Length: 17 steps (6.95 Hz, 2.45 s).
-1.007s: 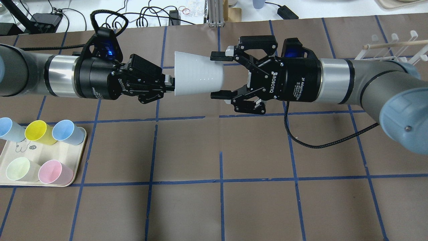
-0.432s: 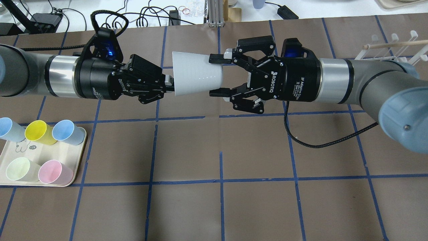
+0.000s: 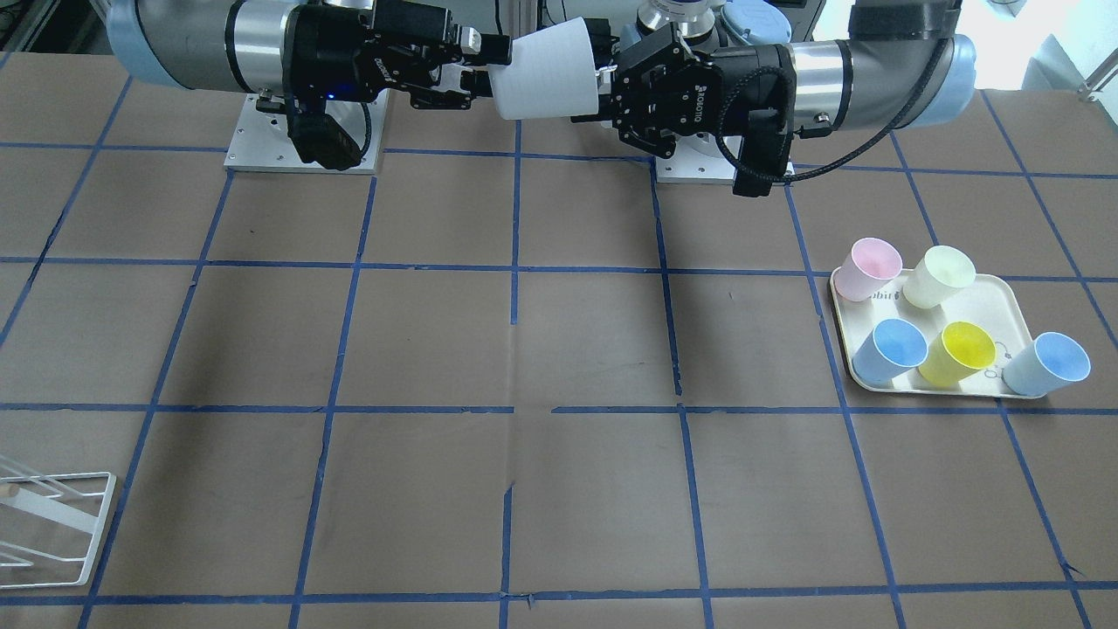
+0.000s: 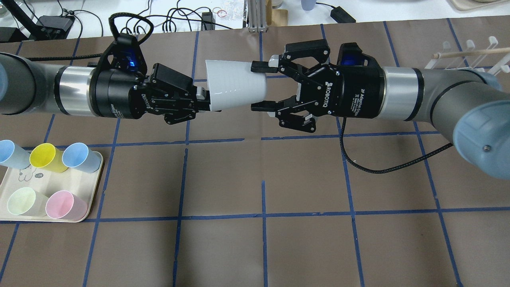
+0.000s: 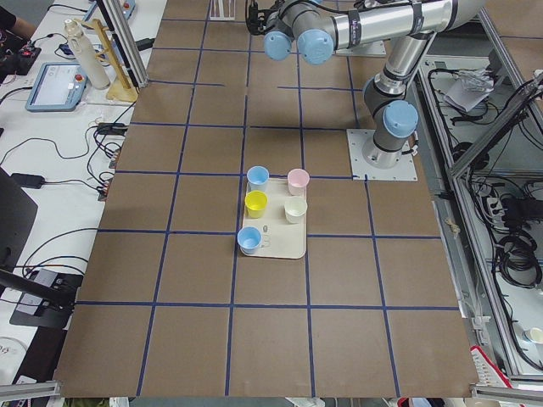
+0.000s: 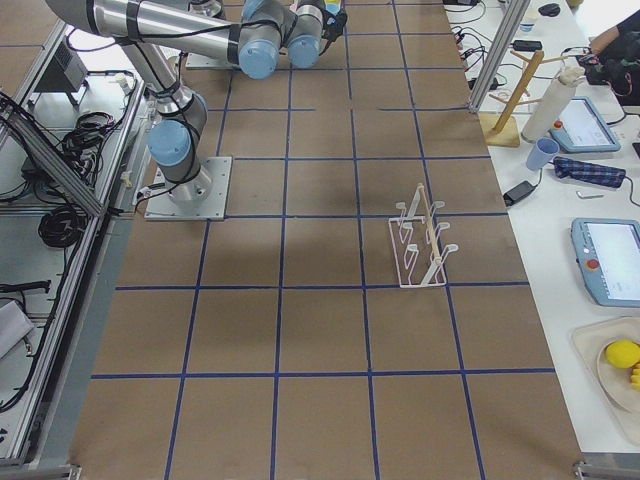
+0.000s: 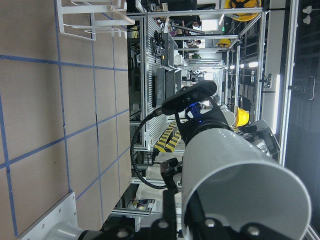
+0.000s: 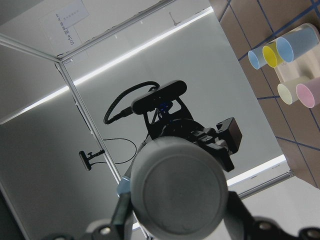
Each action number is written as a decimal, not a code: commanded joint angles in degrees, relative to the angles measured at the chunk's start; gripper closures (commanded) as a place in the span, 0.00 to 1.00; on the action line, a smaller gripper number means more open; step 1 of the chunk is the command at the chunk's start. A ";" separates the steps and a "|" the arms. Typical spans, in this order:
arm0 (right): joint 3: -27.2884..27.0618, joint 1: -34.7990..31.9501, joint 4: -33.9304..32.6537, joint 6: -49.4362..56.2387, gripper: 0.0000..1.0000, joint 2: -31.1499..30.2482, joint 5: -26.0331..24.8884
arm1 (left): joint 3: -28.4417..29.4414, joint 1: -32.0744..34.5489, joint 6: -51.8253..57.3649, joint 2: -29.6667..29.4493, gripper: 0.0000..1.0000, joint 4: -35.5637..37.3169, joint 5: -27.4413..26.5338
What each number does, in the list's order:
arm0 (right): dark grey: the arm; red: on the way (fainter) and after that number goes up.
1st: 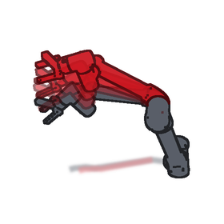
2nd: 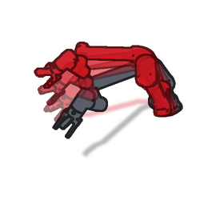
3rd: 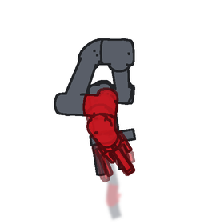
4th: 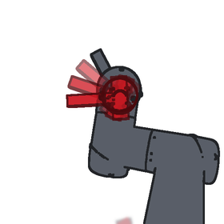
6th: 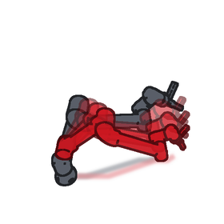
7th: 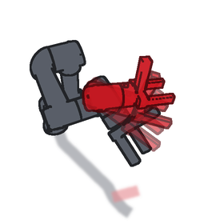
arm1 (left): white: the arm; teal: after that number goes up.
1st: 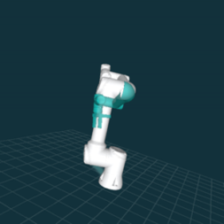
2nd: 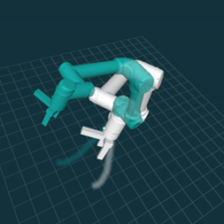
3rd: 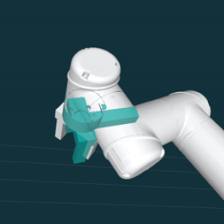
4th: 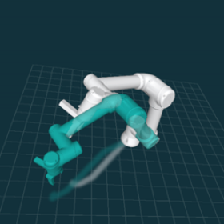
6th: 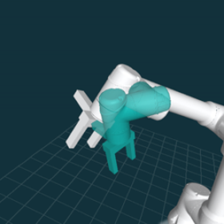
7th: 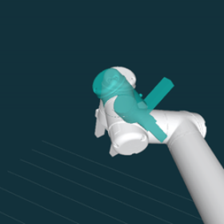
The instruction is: Transfer IKEA cup to right arm and place on rack
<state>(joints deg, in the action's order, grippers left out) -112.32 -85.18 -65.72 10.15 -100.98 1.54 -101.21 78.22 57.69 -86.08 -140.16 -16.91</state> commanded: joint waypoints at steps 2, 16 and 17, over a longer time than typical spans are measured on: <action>1.40 2.63 -0.02 -0.13 0.89 0.26 -0.66 | 0.14 -0.70 -1.00 0.30 0.00 -0.46 0.03; 13.45 19.26 -33.28 15.50 0.94 4.37 -82.00 | 8.54 21.06 -54.52 -8.75 0.00 61.06 -71.07; 13.45 19.35 -37.86 18.30 0.94 6.57 -84.84 | 12.32 21.09 -55.48 -9.28 0.00 58.79 -71.94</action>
<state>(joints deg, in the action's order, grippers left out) -98.90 -65.90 -97.69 25.27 -97.05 -78.90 -93.16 97.81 3.47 -94.88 -79.47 -84.33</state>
